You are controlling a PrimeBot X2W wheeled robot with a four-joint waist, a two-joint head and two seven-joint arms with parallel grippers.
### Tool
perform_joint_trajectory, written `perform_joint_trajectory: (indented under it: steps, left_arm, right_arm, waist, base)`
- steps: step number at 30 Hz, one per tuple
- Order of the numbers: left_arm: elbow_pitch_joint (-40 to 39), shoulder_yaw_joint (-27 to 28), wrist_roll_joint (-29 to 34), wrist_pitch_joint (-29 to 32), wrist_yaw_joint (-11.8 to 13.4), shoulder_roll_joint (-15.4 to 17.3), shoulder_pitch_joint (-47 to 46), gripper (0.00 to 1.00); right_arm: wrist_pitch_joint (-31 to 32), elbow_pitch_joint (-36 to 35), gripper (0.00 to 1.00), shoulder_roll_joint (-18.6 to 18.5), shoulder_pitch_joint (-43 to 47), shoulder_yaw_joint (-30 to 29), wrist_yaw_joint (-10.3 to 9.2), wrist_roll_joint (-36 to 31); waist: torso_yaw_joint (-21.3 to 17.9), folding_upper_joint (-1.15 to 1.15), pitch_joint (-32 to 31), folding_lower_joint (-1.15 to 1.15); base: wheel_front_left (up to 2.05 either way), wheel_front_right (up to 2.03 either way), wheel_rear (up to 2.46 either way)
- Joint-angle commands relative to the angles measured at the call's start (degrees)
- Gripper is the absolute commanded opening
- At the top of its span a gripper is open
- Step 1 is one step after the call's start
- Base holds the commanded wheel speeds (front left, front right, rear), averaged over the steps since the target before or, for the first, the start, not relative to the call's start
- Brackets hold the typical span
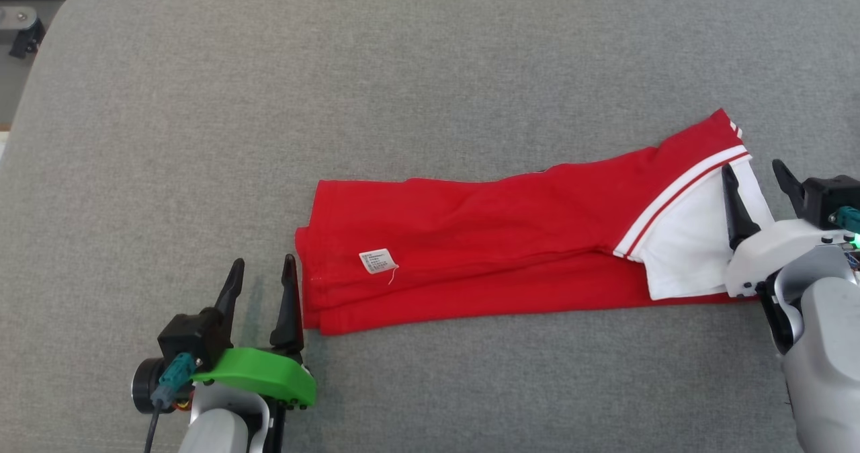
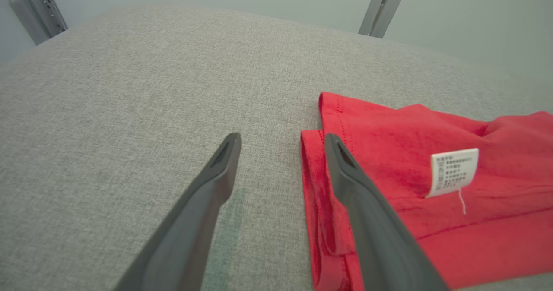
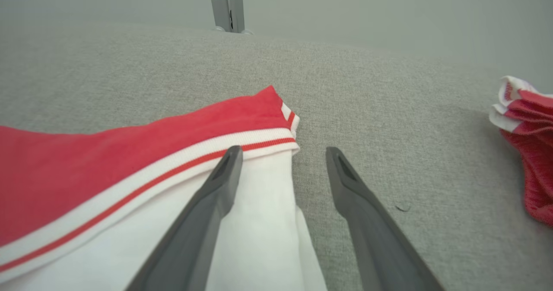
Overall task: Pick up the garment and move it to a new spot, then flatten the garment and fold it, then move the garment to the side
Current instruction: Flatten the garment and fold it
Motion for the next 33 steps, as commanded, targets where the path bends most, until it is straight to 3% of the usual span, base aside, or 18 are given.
perform_joint_trajectory:
  steps: [1,7,8,9,10,17,22,25,28,33]
  left_arm:
    - [0.14,-0.19,-0.51,0.02,0.14,0.18,-0.85,1.00]
    - [0.09,-1.19,-1.04,0.02,0.61,0.18,-1.00,1.00]
    - [0.09,-1.12,-0.95,0.02,0.64,0.18,-0.82,1.00]
    - [0.14,-1.08,-0.68,0.02,0.60,0.18,-0.70,1.00]
    - [0.22,-0.96,-0.36,0.02,0.56,0.18,-0.56,1.00]
    - [0.48,0.32,1.29,0.02,0.09,0.17,-0.71,1.00]
    - [0.70,0.38,1.67,0.02,-0.39,0.18,-0.49,1.00]
    - [0.68,-0.14,1.37,0.02,-0.39,0.18,-1.05,1.00]
    - [0.78,-1.04,1.17,0.02,-0.02,0.19,-1.58,1.00]
    - [1.12,-1.58,0.97,0.02,-0.05,0.21,-1.23,1.00]
  right_arm:
    - [0.60,1.69,1.00,-0.91,-0.36,-0.40,-0.12,-0.75]
    - [5.09,11.54,1.00,-0.53,0.96,1.95,-0.11,1.22]
    - [5.18,12.59,0.40,-0.34,1.19,2.64,-0.11,2.12]
    - [4.84,13.19,0.40,-0.46,1.25,3.06,-0.11,2.56]
    - [4.16,13.68,0.00,-0.79,1.25,3.70,-0.11,3.19]
    - [-2.80,13.10,0.00,-4.13,-0.77,-0.16,-0.18,4.09]
    - [-4.21,9.82,0.00,-3.88,-0.86,-3.68,-0.14,1.88]
    - [-4.25,3.90,0.00,-2.84,-0.21,-4.56,-0.13,1.20]
    - [-4.24,-7.76,0.00,-0.33,2.13,0.18,-0.12,4.25]
    - [-4.26,-15.90,0.00,1.35,4.14,9.10,-0.11,7.27]
  waist:
    - [0.66,0.00,-0.10,0.00]
    - [1.04,0.00,-0.14,0.00]
    - [0.77,0.00,-0.11,0.00]
    - [0.54,0.00,-0.12,0.00]
    - [0.20,0.00,-0.14,0.00]
    - [-3.37,0.00,-0.85,0.00]
    - [-6.86,0.00,-1.52,0.00]
    - [-8.44,0.00,-1.67,0.00]
    - [-9.29,0.00,-1.91,0.00]
    - [-8.39,0.00,-2.45,0.00]
  base:
    - [0.00,0.00,0.00]
    - [0.00,0.00,0.00]
    - [0.00,0.00,0.00]
    - [0.00,0.00,0.00]
    - [0.00,0.00,0.00]
    - [0.00,0.00,0.00]
    - [0.00,0.00,0.00]
    - [0.00,0.00,0.00]
    - [0.00,0.00,0.00]
    - [0.00,0.00,0.00]
